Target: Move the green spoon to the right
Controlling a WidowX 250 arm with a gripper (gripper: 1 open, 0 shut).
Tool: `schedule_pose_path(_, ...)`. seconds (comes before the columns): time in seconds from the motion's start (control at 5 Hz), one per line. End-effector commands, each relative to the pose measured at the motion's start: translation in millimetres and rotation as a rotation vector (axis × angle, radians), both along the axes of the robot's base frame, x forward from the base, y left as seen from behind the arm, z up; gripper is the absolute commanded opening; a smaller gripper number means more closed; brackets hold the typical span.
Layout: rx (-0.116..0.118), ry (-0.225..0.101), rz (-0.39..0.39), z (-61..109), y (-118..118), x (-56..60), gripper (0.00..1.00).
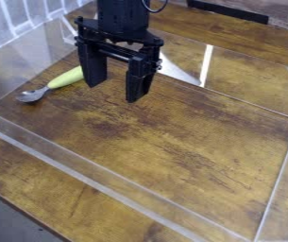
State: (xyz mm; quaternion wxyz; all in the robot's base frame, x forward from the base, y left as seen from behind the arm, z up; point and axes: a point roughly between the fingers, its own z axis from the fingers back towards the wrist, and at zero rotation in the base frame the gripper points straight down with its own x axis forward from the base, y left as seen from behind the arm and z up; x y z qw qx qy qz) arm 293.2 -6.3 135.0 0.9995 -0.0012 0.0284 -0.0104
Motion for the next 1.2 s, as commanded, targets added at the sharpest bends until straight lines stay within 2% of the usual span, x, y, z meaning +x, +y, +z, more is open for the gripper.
schedule_pose_path(0.0, 0.001, 0.029, -0.045, -24.5, 11.1, -3.3, 1.0)
schedule_pose_path(0.2, 0.035, -0.009, -0.044, -35.5, 35.8, 2.8, 1.0)
schedule_pose_path(0.4, 0.052, -0.061, -0.044, -42.3, 61.6, 9.7, 1.0)
schedule_pose_path(0.6, 0.069, -0.1, -0.022, -42.3, 84.8, 13.6, 1.0)
schedule_pose_path(1.0, 0.097, -0.159, -0.002, -49.1, 107.0, 25.4, 1.0)
